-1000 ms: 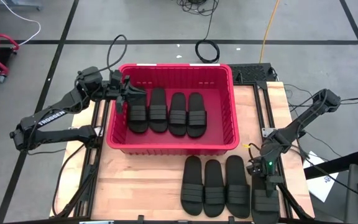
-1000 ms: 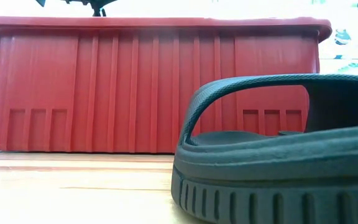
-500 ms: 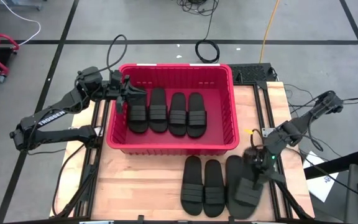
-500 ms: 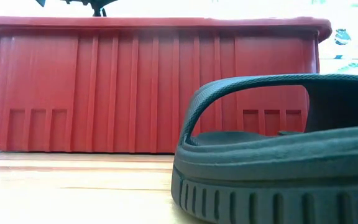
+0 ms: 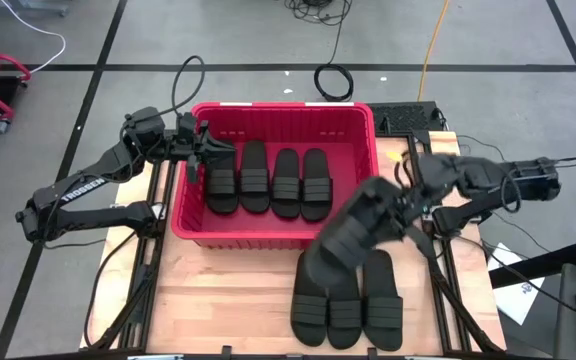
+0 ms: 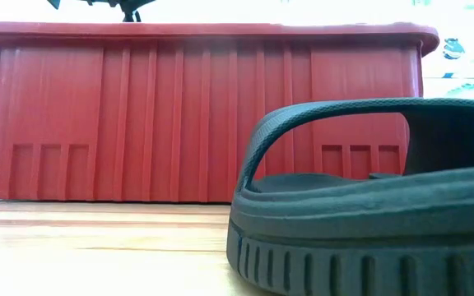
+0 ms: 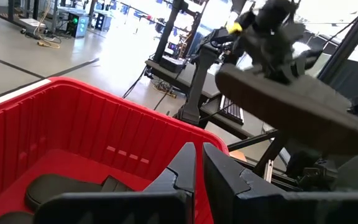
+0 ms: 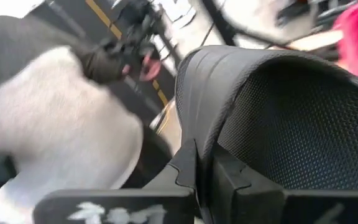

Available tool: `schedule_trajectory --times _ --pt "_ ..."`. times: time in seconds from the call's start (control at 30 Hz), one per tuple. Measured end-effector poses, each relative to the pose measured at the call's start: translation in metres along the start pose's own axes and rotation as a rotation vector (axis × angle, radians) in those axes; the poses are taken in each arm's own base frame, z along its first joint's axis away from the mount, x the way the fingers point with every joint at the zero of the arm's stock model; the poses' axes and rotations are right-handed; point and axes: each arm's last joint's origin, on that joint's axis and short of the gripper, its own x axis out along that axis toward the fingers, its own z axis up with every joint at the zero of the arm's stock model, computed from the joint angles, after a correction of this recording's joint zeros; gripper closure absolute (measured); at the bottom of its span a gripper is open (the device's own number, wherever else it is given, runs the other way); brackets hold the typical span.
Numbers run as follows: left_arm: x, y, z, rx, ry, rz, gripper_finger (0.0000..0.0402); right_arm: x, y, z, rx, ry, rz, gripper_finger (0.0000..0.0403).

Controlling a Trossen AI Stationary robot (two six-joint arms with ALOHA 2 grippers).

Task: Pick and place slides into bin
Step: Put the slipper on top of the slipper inside the bin

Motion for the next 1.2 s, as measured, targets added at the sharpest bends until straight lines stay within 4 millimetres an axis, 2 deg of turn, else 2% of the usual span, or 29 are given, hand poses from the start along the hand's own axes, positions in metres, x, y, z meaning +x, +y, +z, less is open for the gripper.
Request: schedule_trajectory --times 0.1,0.23,0.33,0.43,0.6,0.7,0.9,1.2 --pt "0.0 0.0 0.0 0.0 0.0 0.0 0.0378 -0.008 -0.005 0.023 -0.022 -0.042 -0.069 0.0396" --pt "0.0 0.0 0.0 -0.009 0.0 -0.001 0.0378 -0.021 -0.01 0.053 -0.141 -0.073 -0.143 0.0396" --pt "0.0 0.0 0.0 -0.031 0.0 0.0 0.0378 -0.03 -0.02 0.072 -0.158 -0.077 -0.22 0.0396" --pt "0.0 0.0 0.0 -0.032 0.0 0.0 0.0378 -0.038 -0.033 0.089 -0.205 -0.064 -0.262 0.0395" --pt "0.0 0.0 0.0 -0.032 -0.006 0.017 0.0378 -0.065 -0.051 0.11 -0.264 -0.016 -0.328 0.0395" --pt "0.0 0.001 0.0 -0.032 -0.014 0.037 0.0378 -0.08 -0.074 0.114 -0.232 0.078 -0.401 0.0396" --pt "0.0 0.003 0.001 -0.032 -0.034 0.093 0.0378 -0.109 -0.123 0.108 -0.13 0.237 -0.5 0.0397" --pt "0.0 0.004 0.001 -0.042 -0.052 0.139 0.0378 -0.104 -0.191 0.108 -0.142 0.333 -0.456 0.0396"
